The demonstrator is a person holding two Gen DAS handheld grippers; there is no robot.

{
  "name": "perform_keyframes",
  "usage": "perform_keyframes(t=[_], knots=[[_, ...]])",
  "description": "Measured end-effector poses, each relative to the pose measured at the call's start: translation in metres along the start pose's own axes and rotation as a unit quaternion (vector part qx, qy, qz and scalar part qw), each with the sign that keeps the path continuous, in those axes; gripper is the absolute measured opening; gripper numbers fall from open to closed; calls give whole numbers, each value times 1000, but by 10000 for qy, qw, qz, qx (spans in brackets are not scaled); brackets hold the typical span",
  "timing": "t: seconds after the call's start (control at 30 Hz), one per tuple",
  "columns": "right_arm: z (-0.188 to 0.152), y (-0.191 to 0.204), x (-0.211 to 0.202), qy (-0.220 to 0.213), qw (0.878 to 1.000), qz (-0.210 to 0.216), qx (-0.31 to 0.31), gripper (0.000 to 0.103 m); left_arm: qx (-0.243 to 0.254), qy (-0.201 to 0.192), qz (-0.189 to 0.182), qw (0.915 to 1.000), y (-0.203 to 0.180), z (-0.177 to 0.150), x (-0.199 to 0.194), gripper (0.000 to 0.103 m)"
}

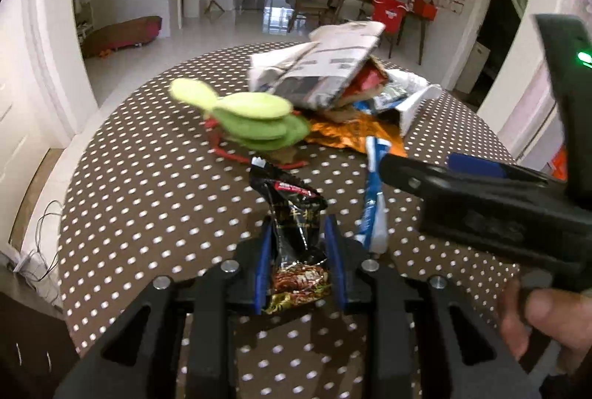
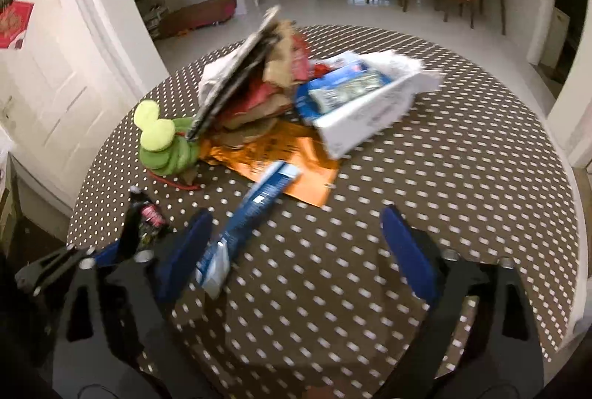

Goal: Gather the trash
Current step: 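Grasp the black wrapper with the left gripper while the right grasps the blue-white packet, then carry the black wrapper and blue-white packet over the blue bucket with both grippers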

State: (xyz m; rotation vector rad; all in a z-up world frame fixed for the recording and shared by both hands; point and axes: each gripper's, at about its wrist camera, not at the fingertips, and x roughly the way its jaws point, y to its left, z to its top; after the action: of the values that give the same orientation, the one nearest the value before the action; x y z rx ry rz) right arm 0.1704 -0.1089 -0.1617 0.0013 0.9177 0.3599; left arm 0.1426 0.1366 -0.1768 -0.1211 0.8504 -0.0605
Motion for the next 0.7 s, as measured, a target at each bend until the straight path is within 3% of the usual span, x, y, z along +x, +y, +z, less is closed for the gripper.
perform_keyframes(t=[0.07,0.1,0.17,0.27,0.5,0.57,0.7], knots=[[0,9,11,80,9998,-48,-159,55,-52,4,58,10000,1,-6,-4,27],[0,13,12,41,9996,-89,-255,53,-80,9,91,9999,4,-7,-5,27],[-4,14,13,30,9994,-27,-331,29,-108,-4,113,9999,3,-8,-6,27],[-12,5,7,22,9995,47,-297,13,-93,-50,111,9999,-2,-7,-10,27],[-22,-64,-35,-364,9981,362,350,12,149,-174,-55,9997,-44,-7,-21,27],[-24,-85,-50,-523,9965,408,513,12,237,-232,-118,9994,-58,-3,-21,20],[-28,-121,-76,-799,9929,408,785,12,440,-327,-335,9979,-90,6,-23,15]])
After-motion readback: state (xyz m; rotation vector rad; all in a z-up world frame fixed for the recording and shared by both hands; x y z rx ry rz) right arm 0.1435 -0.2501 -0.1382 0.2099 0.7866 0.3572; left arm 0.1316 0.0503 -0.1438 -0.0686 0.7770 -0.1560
